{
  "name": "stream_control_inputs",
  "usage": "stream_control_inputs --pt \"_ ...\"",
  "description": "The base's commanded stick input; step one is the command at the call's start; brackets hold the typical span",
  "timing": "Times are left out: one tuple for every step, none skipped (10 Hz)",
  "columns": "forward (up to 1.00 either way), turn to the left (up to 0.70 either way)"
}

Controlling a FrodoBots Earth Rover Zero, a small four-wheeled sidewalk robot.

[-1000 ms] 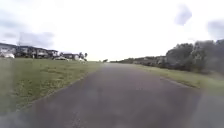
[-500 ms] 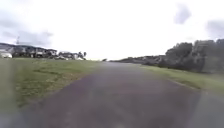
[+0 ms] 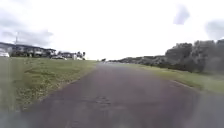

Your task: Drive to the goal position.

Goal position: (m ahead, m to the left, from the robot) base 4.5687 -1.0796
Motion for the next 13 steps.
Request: stream_control_inputs --pt "0.70 0.00" --pt "0.70 0.00" --pt "0.70 0.00" --pt "0.70 0.00" --pt "0.70 0.00" --pt "0.70 0.00" --pt "0.70 0.00" --pt "0.70 0.00" --pt "0.70 0.00" --pt "0.70 0.00" --pt "0.70 0.00" --pt "0.70 0.00" --pt "0.70 0.00"
